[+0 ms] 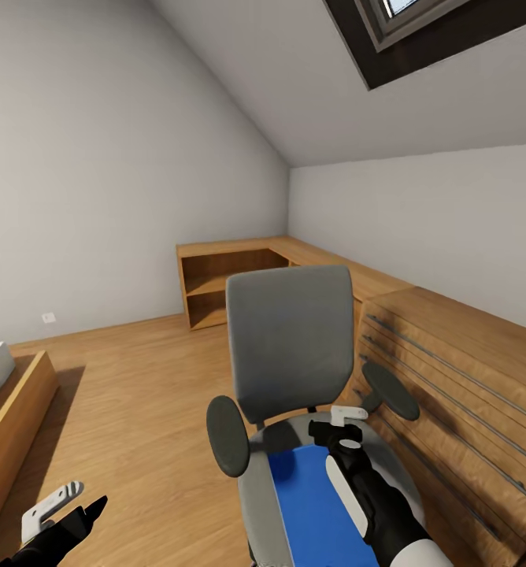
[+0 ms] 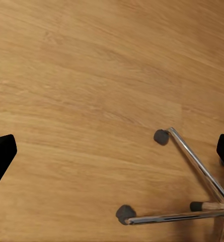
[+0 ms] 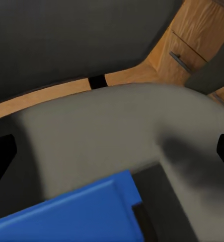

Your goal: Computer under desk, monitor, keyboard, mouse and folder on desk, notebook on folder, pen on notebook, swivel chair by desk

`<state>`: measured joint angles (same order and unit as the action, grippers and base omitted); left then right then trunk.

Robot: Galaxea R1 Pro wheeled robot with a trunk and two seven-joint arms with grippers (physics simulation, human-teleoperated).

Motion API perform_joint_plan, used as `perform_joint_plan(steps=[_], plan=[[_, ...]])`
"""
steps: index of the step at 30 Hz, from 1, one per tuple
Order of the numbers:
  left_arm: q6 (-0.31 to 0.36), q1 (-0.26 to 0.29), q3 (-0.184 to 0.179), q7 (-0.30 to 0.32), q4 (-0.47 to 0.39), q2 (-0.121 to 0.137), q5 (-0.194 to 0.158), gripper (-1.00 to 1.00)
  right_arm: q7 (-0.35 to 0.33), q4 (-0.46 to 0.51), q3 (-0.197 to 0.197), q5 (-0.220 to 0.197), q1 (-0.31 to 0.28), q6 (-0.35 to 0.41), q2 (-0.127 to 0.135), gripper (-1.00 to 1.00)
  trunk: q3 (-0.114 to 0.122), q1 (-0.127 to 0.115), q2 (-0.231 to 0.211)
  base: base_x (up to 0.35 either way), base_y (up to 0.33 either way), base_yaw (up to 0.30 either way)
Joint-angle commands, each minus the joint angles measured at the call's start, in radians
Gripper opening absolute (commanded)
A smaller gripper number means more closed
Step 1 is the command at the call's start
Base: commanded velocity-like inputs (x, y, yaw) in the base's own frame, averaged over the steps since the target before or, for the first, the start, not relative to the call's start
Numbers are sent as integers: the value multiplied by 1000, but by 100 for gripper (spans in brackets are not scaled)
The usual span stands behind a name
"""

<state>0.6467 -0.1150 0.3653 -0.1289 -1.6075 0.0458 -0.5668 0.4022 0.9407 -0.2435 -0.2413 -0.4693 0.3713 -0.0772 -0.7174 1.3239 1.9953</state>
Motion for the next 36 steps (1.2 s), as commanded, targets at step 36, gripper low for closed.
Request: perform_joint_plan(steps=[36], plan=[[4,0,1,-8,-2,0,-10,100,8,1,-6,-8,-1,3,2,100,-76,92,169,0,0,0]])
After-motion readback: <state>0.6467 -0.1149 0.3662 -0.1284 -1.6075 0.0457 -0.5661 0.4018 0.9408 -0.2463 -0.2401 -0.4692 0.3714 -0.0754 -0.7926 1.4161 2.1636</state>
